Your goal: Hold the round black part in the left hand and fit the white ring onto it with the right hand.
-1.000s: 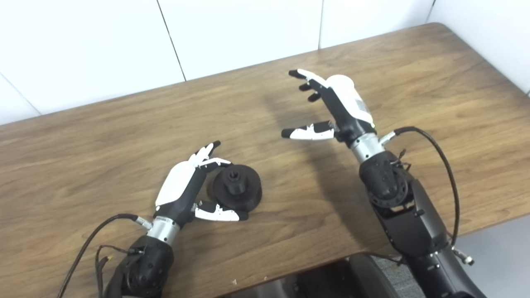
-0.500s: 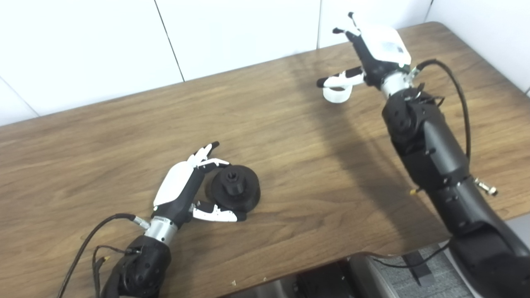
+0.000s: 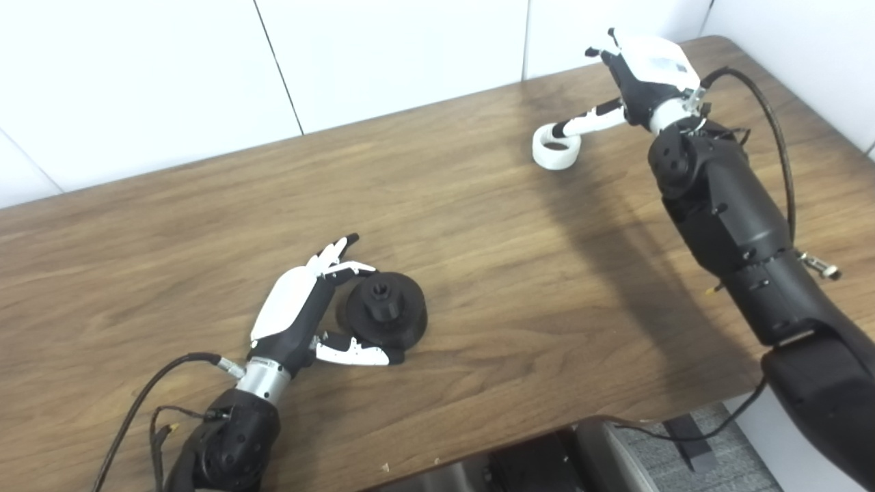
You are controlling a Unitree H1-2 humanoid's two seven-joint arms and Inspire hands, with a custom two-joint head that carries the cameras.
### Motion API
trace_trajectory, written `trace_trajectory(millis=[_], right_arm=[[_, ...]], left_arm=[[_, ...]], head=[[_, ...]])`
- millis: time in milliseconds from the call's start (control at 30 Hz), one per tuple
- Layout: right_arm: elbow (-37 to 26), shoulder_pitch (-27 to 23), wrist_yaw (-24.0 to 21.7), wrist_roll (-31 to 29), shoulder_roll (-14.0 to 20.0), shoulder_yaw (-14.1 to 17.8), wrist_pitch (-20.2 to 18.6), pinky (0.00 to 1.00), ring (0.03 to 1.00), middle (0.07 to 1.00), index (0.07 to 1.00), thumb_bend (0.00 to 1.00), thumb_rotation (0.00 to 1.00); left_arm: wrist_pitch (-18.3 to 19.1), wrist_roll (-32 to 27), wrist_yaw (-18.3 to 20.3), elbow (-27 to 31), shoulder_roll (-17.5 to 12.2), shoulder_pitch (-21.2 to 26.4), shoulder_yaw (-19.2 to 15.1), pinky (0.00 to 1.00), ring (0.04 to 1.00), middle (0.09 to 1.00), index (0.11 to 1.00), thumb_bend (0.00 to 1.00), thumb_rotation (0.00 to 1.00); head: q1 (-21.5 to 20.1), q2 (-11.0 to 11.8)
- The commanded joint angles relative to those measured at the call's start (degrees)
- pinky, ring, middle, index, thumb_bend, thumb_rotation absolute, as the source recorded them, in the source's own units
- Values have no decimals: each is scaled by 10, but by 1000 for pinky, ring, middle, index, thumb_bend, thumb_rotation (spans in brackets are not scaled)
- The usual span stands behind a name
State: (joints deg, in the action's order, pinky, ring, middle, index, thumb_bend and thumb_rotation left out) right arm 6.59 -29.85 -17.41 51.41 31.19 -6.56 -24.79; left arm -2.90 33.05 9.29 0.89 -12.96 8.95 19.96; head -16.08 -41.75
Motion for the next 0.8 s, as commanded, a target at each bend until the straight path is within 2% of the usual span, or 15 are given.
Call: trace_trajectory(millis=[0, 200, 367, 767], right_arm=[[-6, -30, -5, -9, 17, -1, -4, 856, 1000, 1000, 913, 1000, 633], [0, -23, -10, -20, 20, -10, -3, 850, 1000, 1000, 913, 1000, 635], [-7, -17, -27, -28, 19, -18, -12, 886, 1000, 1000, 925, 1000, 651], [-5, -8, -30, -38, 10, -35, -13, 918, 1000, 1000, 920, 1000, 659]], left_arm=[[0, 6, -1, 3, -5, 12, -4, 1000, 1000, 1000, 600, 964, 346], [-6, 6, -3, 2, -7, 11, -5, 1000, 1000, 1000, 599, 963, 348], [-9, 8, -5, 1, -8, 10, -4, 1000, 1000, 1000, 600, 958, 357], [4, 9, 0, 9, -6, 10, -5, 1000, 1000, 1000, 603, 958, 354]], head=[[1, -1], [8, -3], [13, -6], [16, -9]])
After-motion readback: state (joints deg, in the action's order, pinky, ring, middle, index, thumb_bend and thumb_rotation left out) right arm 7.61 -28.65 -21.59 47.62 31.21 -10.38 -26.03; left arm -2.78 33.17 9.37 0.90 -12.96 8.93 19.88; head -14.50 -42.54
